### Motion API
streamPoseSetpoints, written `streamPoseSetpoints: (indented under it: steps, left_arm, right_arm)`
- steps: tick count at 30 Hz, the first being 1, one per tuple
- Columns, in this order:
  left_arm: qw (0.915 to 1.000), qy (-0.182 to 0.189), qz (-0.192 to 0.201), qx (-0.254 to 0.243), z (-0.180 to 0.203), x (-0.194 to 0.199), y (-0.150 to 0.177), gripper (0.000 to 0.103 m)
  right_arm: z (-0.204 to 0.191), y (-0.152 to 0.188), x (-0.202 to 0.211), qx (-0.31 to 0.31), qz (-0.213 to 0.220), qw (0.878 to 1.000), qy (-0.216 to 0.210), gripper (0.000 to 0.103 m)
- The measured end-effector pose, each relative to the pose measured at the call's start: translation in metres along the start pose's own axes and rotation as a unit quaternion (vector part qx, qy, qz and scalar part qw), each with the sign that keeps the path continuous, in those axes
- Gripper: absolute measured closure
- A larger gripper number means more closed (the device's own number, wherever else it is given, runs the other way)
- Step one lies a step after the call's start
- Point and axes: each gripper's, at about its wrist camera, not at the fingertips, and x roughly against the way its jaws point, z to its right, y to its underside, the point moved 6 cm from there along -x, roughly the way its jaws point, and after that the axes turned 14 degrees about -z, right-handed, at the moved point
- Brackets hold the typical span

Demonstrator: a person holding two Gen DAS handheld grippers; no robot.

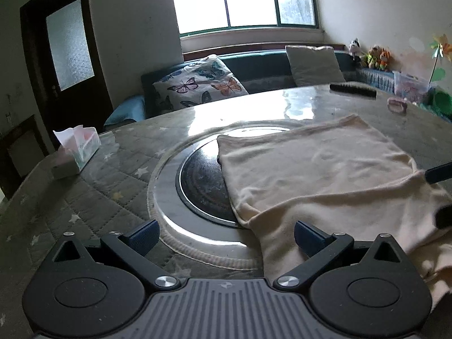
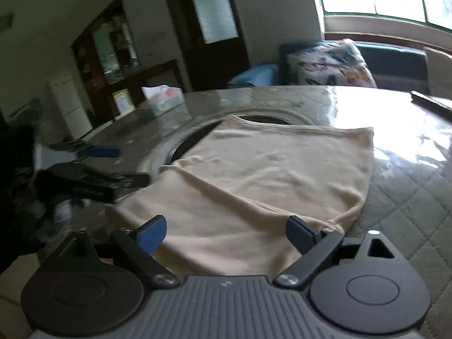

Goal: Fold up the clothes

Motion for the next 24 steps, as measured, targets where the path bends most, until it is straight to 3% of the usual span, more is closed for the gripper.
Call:
streamPoseSetpoints:
  steps: [5,13,20,24]
  left_arm:
    - [0.9997,-0.017,-0.01,-0.017,0.004,-0.007,0.008,0.0]
    - [0.9999,-0.01,0.007,-0.009,0.005,0.005,0.002,0.0]
    - [0.9994,-0.022,-0.009,-0.027,0.012,-0.009,0.001,0.0]
    - [0.9998,-0.013,0.01,-0.015,0.01,0.004,-0.009,0.0]
  right_arm:
    - [-0.008,0.017,-0.005,0.012,-0.023,0.999,-0.019,0.002]
    - [-0.02,0.023,0.012,0.036,-0.007,0.999,-0.032,0.0]
    - [-0.023,0.034,0.005,0.045,-0.024,0.998,-0.036,0.0]
    - [-0.023,0.032,0.009,0.045,-0.026,0.998,-0.037,0.0]
